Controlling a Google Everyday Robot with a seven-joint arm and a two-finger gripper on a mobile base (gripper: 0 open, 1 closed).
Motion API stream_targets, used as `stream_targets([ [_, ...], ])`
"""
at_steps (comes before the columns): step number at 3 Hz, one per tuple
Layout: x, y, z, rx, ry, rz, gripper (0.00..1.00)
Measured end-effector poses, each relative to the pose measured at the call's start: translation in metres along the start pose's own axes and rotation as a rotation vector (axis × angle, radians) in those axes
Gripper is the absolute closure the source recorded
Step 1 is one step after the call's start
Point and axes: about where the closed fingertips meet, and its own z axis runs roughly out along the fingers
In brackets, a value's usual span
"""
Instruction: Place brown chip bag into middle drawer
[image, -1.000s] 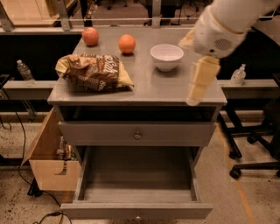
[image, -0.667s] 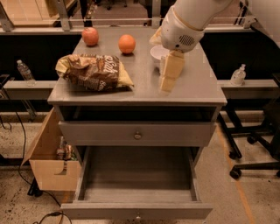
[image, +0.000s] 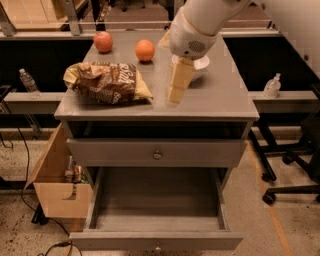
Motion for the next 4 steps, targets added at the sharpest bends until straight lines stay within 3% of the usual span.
stream_targets([
  [2,-0.079,-0.060,0.060,0.115,0.057,-0.083,0.00],
  [3,-0.105,-0.093,0.087,0.172,0.057,-0.092,0.00],
  [4,-0.114,-0.112,0.114,0.183,0.033,-0.073,0.00],
])
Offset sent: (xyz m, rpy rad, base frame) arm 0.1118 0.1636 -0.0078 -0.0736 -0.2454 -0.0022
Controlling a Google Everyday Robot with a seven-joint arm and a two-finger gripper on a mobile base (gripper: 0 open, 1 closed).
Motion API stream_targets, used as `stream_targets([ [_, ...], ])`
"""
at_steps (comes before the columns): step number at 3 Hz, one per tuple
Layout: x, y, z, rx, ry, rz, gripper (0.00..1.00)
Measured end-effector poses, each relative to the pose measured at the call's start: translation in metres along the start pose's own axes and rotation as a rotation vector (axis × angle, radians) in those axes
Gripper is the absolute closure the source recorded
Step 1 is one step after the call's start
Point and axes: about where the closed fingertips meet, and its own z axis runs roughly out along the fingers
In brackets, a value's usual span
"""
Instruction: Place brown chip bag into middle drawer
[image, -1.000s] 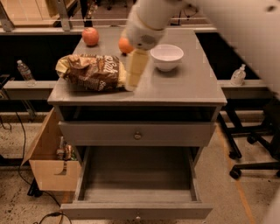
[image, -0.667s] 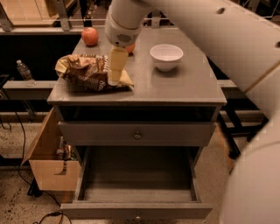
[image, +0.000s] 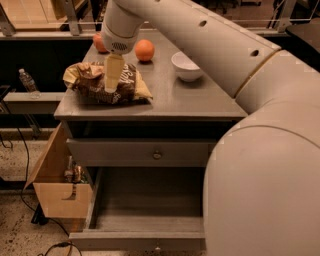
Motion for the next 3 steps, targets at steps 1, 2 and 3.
stream_targets([
  [1,-0.004,-0.001,0.023,-0.016,-0.021,0.021,0.18],
  [2,-0.005,0.005,0.042,-0.051,-0.034,0.038,0.41],
  [3,-0.005,0.007,0.044,-0.071,-0.063,0.041,0.64],
])
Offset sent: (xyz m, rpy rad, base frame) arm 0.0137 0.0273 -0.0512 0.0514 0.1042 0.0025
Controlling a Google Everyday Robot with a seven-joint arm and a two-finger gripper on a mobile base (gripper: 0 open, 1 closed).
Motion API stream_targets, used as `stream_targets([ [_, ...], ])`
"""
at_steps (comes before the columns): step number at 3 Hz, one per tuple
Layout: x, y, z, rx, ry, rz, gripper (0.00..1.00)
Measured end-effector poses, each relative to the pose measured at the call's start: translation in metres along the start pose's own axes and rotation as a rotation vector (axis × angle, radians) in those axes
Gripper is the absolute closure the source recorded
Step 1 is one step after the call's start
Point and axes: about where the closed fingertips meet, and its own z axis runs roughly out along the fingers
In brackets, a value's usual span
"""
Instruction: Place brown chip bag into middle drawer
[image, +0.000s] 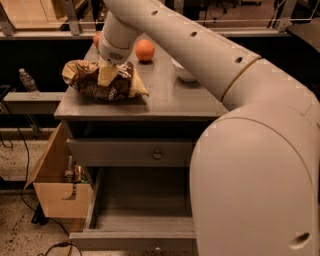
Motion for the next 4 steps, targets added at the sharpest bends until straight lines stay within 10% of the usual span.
stream_targets([
  [2,-0.024,-0.002,-0.063,0.003,-0.174,-0.108,1.00],
  [4,-0.043,0.032,-0.150,-0.071,-0.258,-0.299,1.00],
])
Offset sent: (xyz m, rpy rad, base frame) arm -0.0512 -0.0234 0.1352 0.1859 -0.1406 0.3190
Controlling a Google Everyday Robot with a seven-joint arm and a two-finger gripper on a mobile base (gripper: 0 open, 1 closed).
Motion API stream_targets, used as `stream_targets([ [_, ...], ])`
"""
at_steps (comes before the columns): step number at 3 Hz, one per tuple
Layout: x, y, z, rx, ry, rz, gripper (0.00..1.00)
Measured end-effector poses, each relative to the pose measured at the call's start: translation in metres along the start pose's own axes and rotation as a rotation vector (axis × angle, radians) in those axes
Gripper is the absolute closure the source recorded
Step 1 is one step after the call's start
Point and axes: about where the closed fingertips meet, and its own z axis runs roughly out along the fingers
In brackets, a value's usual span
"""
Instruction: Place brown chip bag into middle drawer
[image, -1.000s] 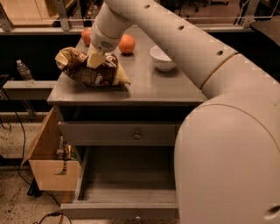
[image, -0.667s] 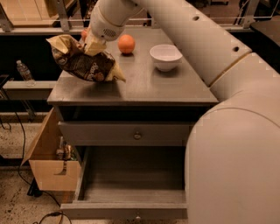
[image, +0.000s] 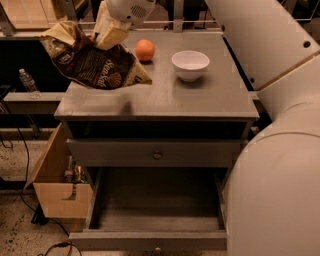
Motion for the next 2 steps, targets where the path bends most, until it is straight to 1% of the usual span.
stream_targets([
  [1,-0.002,0.043,-0.002,-0.163,0.025,-0.040,1.00],
  [2,0.002,0.077,-0.006,-0.267,0.024,-0.043,1.00],
])
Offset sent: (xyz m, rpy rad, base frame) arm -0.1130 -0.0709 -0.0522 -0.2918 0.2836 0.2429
